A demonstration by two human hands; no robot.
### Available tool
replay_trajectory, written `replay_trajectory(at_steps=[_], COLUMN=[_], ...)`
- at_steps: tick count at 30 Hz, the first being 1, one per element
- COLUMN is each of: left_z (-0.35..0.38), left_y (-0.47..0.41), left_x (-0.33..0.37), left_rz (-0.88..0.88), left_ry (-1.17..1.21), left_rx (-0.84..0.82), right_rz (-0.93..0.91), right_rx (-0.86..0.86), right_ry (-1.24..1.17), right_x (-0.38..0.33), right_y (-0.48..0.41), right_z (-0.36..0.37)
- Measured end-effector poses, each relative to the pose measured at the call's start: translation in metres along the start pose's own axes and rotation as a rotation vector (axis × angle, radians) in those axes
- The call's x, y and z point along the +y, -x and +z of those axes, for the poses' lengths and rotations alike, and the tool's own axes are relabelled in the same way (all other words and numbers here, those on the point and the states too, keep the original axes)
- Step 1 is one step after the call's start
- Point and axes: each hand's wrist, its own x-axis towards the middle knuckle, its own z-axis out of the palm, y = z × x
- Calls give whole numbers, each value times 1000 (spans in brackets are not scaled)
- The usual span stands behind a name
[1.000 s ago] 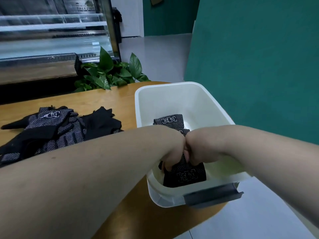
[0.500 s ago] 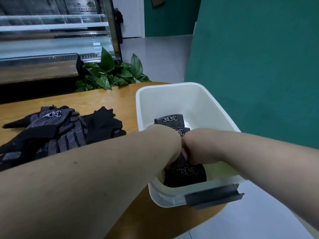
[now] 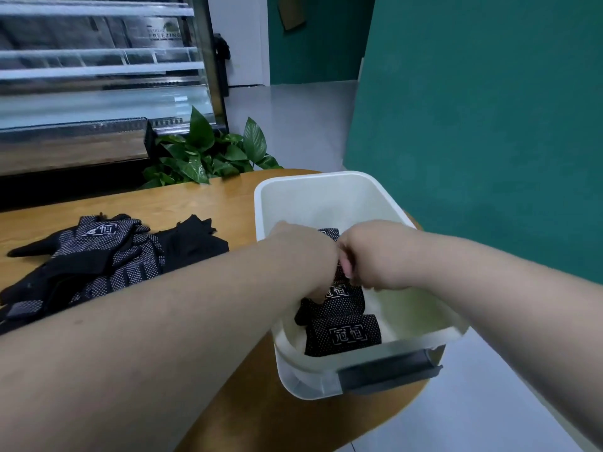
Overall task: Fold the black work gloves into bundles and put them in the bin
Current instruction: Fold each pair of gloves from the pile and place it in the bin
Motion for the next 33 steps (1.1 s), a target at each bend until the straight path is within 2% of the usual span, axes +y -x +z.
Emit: replay_trajectory(at_steps=[4,8,12,17,21,26,33], left_z=[-9,-2,22,64,102,160,243], left_y=[19,52,100,161,199,227,248], left_x=[-31,-63,-85,-106,-117,-129,-151], left_rz=[57,23,-50,-205,-304,-439,-533], left_ry=[117,349,525,660,710,844,971], left_rx=[171,400,551,566,540,553,563], right_rz=[28,-14,-66,-142,-229,-255,-292], right_rx=[110,255,304,410,337,371,301], right_ry=[-141,-199,-229,-237,-201,-280,-190], right_x=[-9,-20,-47,-98,-147,-204,-269], right_y=[16,35,54,70,74,65,38], right_z=[-28,-43,-55,-61,-45,-9,65])
